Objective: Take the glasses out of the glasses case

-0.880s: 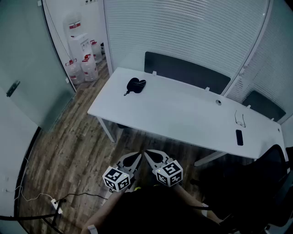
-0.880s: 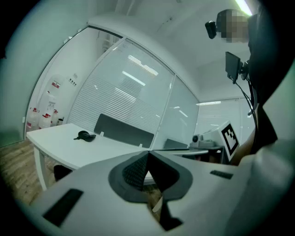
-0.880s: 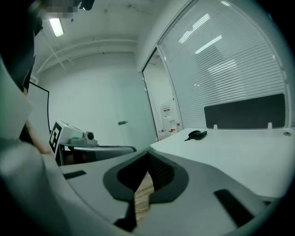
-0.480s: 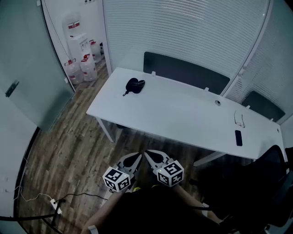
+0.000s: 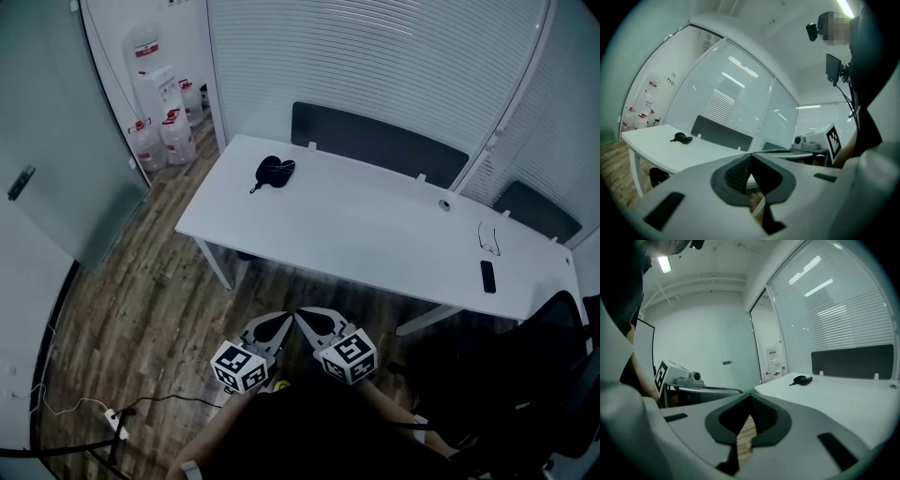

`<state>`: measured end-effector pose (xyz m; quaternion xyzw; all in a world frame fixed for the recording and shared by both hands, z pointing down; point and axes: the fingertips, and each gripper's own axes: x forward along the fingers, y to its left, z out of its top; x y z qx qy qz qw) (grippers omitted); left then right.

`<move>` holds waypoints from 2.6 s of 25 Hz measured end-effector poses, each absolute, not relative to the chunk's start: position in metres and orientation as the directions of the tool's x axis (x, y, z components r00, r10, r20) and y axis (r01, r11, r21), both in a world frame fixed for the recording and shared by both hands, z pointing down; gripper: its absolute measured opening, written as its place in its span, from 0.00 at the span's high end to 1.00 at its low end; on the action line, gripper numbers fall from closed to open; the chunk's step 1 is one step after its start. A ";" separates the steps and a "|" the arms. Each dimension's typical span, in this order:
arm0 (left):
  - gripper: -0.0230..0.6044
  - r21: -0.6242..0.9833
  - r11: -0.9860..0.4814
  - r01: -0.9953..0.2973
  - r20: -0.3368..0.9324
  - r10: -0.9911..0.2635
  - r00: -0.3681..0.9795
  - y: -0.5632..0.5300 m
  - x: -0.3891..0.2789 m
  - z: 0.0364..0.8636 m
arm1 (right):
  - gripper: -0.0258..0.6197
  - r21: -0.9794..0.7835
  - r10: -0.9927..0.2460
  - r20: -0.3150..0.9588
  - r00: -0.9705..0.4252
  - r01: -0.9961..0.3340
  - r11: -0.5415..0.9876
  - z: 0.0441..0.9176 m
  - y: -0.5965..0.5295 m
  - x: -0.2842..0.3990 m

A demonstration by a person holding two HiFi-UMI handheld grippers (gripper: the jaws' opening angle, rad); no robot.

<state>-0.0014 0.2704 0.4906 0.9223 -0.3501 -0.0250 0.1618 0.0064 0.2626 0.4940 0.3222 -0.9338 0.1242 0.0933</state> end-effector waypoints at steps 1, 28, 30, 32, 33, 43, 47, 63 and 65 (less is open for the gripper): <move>0.95 0.316 -0.703 -0.637 0.065 -0.653 0.754 0.272 -0.002 0.491 | 0.94 -0.162 -0.583 0.252 -0.772 -0.628 0.761 0.494 0.264 0.006; 0.95 0.377 -0.607 -0.699 0.133 -0.712 0.690 0.249 -0.009 0.510 | 0.93 -0.252 -0.517 0.268 -0.813 -0.577 0.777 0.513 0.239 -0.002; 0.95 0.381 -0.599 -0.704 0.141 -0.715 0.684 0.240 -0.010 0.511 | 0.93 -0.262 -0.509 0.270 -0.818 -0.571 0.778 0.515 0.231 -0.003; 0.95 0.384 -0.590 -0.710 0.146 -0.721 0.678 0.230 -0.012 0.512 | 0.93 -0.261 -0.497 0.272 -0.824 -0.560 0.787 0.517 0.221 -0.005; 0.95 0.385 -0.587 -0.712 0.148 -0.723 0.675 0.225 -0.013 0.513 | 0.93 -0.258 -0.491 0.273 -0.827 -0.555 0.791 0.518 0.216 -0.006; 0.95 0.409 -0.542 -0.734 0.182 -0.740 0.648 0.162 -0.007 0.523 | 0.93 -0.261 -0.448 0.309 -0.839 -0.528 0.808 0.529 0.153 0.000; 0.95 0.403 -0.527 -0.748 0.191 -0.751 0.632 0.138 -0.005 0.523 | 0.93 -0.253 -0.438 0.313 -0.843 -0.518 0.817 0.531 0.128 0.002; 0.95 0.428 -0.459 -0.779 0.193 -0.796 0.574 0.085 0.002 0.522 | 0.93 -0.290 -0.400 0.302 -0.865 -0.483 0.826 0.529 0.073 0.008; 0.95 0.422 -0.451 -0.787 0.191 -0.804 0.564 0.080 -0.003 0.522 | 0.93 -0.281 -0.396 0.303 -0.867 -0.478 0.832 0.529 0.067 0.004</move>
